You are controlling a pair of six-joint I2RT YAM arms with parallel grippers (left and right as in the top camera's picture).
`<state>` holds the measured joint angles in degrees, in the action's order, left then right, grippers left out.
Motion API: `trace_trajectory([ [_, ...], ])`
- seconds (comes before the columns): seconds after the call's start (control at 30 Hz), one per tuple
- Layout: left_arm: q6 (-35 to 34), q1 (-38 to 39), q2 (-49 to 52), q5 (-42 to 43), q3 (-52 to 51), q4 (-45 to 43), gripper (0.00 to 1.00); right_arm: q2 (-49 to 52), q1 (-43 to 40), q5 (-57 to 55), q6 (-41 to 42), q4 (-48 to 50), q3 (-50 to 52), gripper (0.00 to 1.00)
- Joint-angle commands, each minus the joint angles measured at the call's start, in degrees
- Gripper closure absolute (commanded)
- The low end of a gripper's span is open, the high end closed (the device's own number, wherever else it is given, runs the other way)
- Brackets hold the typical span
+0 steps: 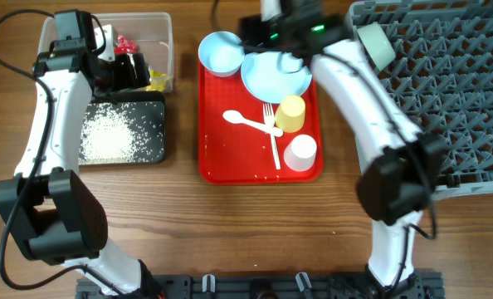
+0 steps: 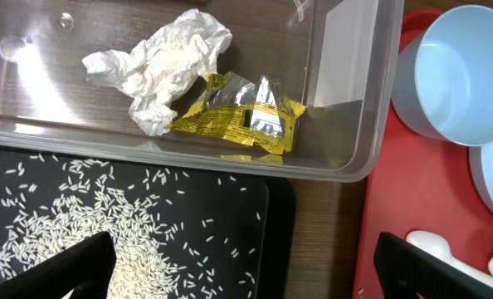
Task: Sort waste into correct bins and load items into the dishwasher rack
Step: 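Release the green bowl and move the right gripper back to the tray, then grasp the light-blue bowl rim with the right gripper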
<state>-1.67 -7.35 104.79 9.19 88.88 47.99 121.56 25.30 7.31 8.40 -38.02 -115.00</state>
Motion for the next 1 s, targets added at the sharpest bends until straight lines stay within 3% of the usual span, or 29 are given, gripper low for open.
trace_trajectory([
  [0.0, -0.3, -0.2, -0.6, -0.3, 0.4, -0.1, 0.00, 4.9, 3.8, -9.0, 3.8, 2.4, 0.2, 0.17],
  [0.3, -0.3, -0.2, -0.6, -0.3, 0.4, -0.1, 0.00, 11.9, 5.2, -11.7, 7.1, 5.0, 0.2, 0.27],
  [0.43, -0.3, -0.2, -0.6, -0.3, 0.4, -0.1, 0.00, 14.1, 5.2, -11.3, 8.0, 6.4, 0.2, 0.40],
  [0.67, -0.3, -0.2, -0.6, -0.3, 0.4, -0.1, 0.00, 17.5, 4.9, -11.4, 8.8, 8.3, 0.2, 0.45],
  [0.8, -0.3, -0.2, -0.6, -0.3, 0.4, -0.1, 0.00, 18.7, 4.7, -11.4, 9.8, 9.3, 0.2, 0.60],
  [0.97, -0.3, -0.2, -0.6, -0.3, 0.4, -0.1, 0.00, 18.9, 4.6, -11.4, 9.8, 10.2, 0.3, 0.71],
])
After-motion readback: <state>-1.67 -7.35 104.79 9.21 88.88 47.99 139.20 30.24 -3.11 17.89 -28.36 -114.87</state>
